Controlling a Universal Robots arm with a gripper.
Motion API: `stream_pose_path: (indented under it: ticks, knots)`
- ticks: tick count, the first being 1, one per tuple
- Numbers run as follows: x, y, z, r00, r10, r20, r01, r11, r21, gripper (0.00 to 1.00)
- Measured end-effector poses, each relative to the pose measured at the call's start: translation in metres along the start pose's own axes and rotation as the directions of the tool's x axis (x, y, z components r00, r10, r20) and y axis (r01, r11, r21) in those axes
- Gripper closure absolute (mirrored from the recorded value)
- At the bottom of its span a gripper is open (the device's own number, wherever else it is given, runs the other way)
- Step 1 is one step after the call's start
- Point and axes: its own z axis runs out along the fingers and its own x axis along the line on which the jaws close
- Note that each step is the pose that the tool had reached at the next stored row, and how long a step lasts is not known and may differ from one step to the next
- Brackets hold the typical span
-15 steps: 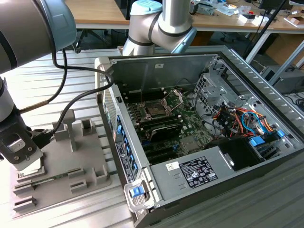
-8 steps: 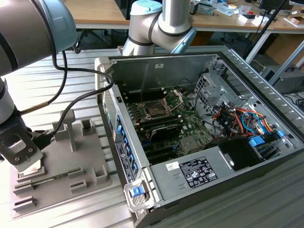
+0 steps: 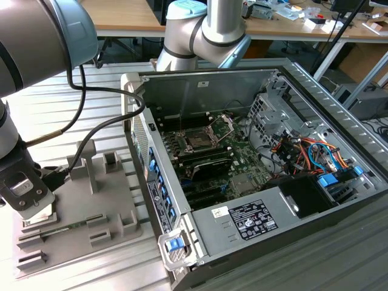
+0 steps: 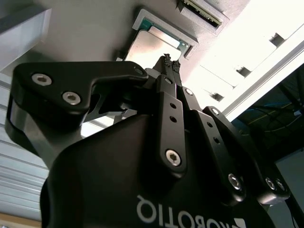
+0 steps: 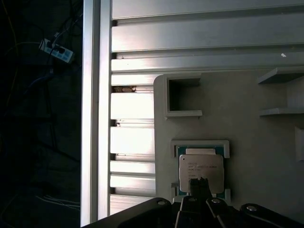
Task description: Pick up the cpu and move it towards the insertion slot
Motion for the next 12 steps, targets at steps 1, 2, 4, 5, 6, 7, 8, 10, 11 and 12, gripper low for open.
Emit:
stream_pose_path:
  ticks: [1, 2, 4, 5, 6, 7, 8, 10, 11, 12]
  knots:
    - [0.0000, 0.0000, 0.0000, 1.0000, 0.000, 0.0000, 0.000, 1.0000, 0.0001, 0.89]
    - [0.0000, 0.0000, 0.0000, 1.0000, 0.000, 0.0001, 0.000, 1.0000, 0.0000, 0.83]
    - [0.0000, 0.0000, 0.0000, 1.0000, 0.000, 0.0000, 0.000, 1.0000, 0.0000, 0.83]
    - [0.0000, 0.0000, 0.0001, 1.0000, 0.000, 0.0000, 0.000, 1.0000, 0.0000, 0.77]
    - [0.0000, 0.0000, 0.0001, 1.0000, 0.000, 0.0000, 0.000, 1.0000, 0.0001, 0.71]
    - [0.0000, 0.0000, 0.0001, 1.0000, 0.000, 0.0000, 0.000, 1.0000, 0.0000, 0.64]
    - [0.0000, 0.0000, 0.0001, 1.0000, 0.000, 0.0000, 0.000, 1.0000, 0.0000, 0.58]
    - [0.0000, 0.0000, 0.0001, 1.0000, 0.000, 0.0000, 0.000, 1.0000, 0.0000, 0.53]
    - [0.0000, 0.0000, 0.0001, 1.0000, 0.000, 0.0000, 0.000, 1.0000, 0.0000, 0.47]
    - [0.0000, 0.0000, 0.0001, 1.0000, 0.000, 0.0000, 0.000, 1.0000, 0.0001, 0.47]
